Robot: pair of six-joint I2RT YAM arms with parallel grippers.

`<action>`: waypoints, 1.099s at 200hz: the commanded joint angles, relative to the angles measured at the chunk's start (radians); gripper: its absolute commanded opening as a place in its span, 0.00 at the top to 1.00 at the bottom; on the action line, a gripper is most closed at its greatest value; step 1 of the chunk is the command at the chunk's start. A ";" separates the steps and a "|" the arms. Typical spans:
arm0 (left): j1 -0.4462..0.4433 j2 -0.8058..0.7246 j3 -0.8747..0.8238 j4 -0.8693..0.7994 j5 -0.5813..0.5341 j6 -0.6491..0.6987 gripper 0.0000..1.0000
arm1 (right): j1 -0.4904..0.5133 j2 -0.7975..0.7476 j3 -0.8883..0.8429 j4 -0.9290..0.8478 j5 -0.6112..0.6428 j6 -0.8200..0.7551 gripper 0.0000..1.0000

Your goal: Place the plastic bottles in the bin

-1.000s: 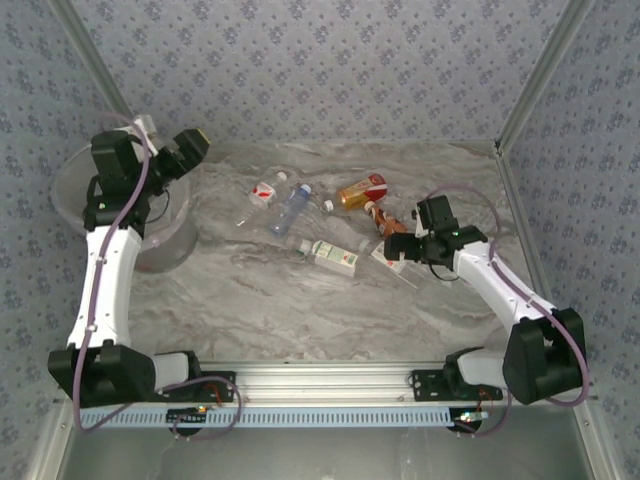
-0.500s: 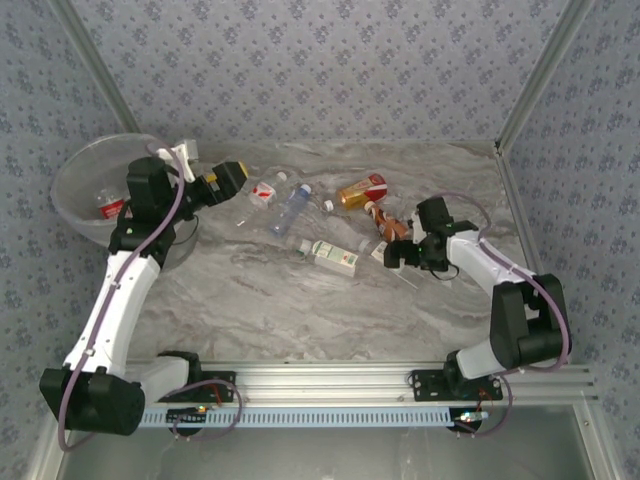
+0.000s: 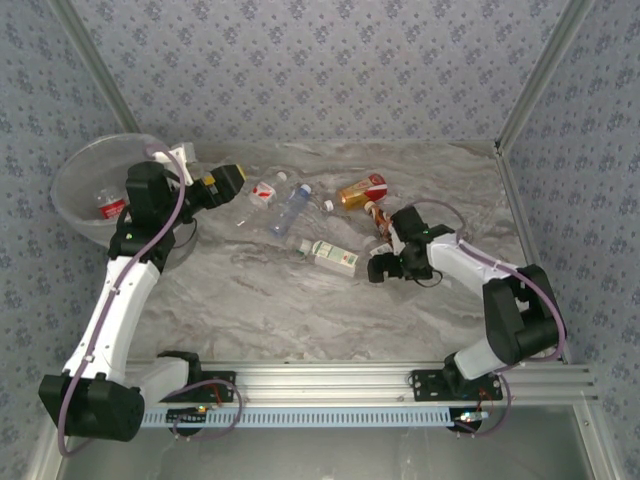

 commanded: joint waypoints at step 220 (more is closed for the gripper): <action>-0.001 -0.028 -0.045 0.053 -0.046 0.017 0.01 | 0.131 0.104 -0.029 -0.021 0.220 0.153 0.07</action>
